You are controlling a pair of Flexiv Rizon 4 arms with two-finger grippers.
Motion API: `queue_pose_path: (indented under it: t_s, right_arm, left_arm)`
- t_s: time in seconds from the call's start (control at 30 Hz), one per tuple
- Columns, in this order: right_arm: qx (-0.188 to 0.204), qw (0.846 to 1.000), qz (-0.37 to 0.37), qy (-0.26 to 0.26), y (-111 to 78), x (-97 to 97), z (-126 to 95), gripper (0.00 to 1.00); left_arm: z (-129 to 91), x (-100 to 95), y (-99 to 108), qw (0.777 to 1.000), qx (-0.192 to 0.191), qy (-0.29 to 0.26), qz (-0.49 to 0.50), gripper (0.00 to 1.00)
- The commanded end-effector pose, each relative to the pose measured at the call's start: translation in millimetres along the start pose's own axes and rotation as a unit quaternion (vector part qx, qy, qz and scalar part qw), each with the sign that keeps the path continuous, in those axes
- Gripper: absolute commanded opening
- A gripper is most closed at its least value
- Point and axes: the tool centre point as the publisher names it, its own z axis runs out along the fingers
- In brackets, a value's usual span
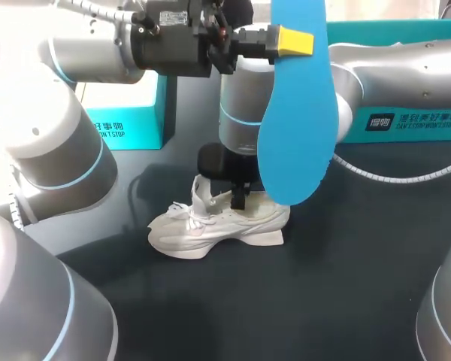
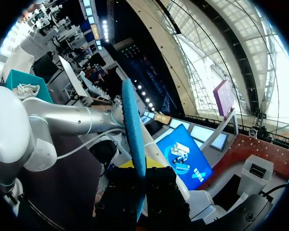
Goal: Take the shoe out of the shoebox, open the shoe tongue, remove and reinsert the insole, then place the shoe into the shoebox
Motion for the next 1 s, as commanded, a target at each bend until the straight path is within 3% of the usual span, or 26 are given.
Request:
queue_pose_path:
  t_s: [0.03, 0.23, 0.33, 0.47, 0.63, 0.73, 1.0]
  right_arm:
    - [0.014, 1.000, -0.001, 0.004, 1.1, -0.3, 7.2, 0.00]
    - [0.040, 0.999, 0.002, 0.007, -14.6, 2.6, 2.6, 0.00]
    - [0.054, 0.998, 0.041, 0.006, -24.5, 0.5, -3.2, 0.00]
    - [0.013, 0.987, 0.160, 0.007, -43.5, -1.0, -13.1, 0.00]
    - [-0.042, 0.952, 0.301, 0.023, -52.4, 6.3, -19.6, 0.00]
    - [-0.066, 0.953, 0.295, 0.026, -45.4, 6.7, -34.6, 0.00]
    - [-0.066, 0.953, 0.295, 0.026, -45.4, 6.7, -34.6, 0.00]
  left_arm:
    - [-0.2, -0.5, 1.3, 1.000, 0.000, 0.000, 0.000, 0.00]
    - [-0.2, -0.5, 1.3, 1.000, 0.000, 0.000, 0.000, 0.00]
    - [-0.2, -0.5, 1.3, 1.000, 0.000, 0.000, 0.000, 0.00]
    - [-0.2, -0.5, 1.3, 1.000, 0.000, 0.000, 0.000, 0.00]
    - [-0.2, -0.5, 1.3, 1.000, 0.000, 0.000, 0.000, 0.00]
    - [-0.2, -0.5, 1.3, 1.000, 0.000, 0.000, 0.000, 0.00]
    - [-0.2, -0.5, 1.3, 1.000, 0.000, 0.000, 0.000, 0.00]
